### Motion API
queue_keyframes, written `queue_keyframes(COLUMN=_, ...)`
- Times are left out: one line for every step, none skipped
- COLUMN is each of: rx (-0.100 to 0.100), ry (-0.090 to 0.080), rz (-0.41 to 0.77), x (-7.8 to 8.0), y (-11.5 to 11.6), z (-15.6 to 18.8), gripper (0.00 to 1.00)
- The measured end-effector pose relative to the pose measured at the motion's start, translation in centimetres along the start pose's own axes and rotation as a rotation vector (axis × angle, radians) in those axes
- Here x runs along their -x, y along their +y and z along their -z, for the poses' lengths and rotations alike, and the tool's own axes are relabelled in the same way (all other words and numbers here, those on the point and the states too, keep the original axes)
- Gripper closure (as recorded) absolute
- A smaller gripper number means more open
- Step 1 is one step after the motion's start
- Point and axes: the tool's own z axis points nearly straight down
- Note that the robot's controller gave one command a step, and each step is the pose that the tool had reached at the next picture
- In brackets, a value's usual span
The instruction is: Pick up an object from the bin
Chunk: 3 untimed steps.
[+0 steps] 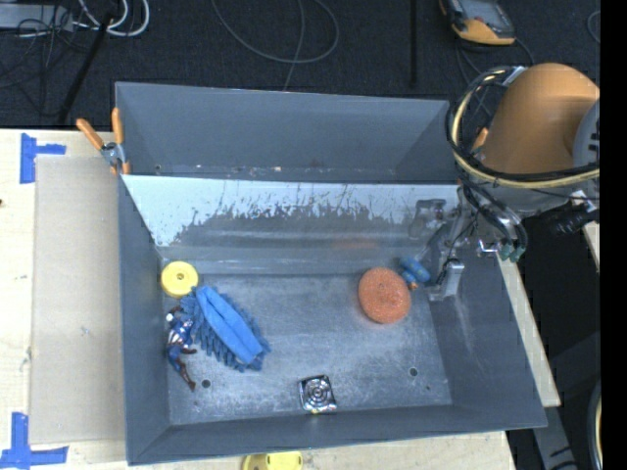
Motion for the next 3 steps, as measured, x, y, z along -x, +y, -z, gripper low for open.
queue_keyframes(rx=-0.002, ry=-0.008, rz=0.002, x=0.1, y=0.0, z=0.5, gripper=0.0)
queue_keyframes(rx=-0.002, ry=-0.013, rz=-0.043, x=-0.4, y=2.6, z=-5.3, gripper=0.0)
queue_keyframes(rx=0.0, ry=-0.003, rz=-0.07, x=-3.8, y=3.2, z=-7.7, gripper=0.0)
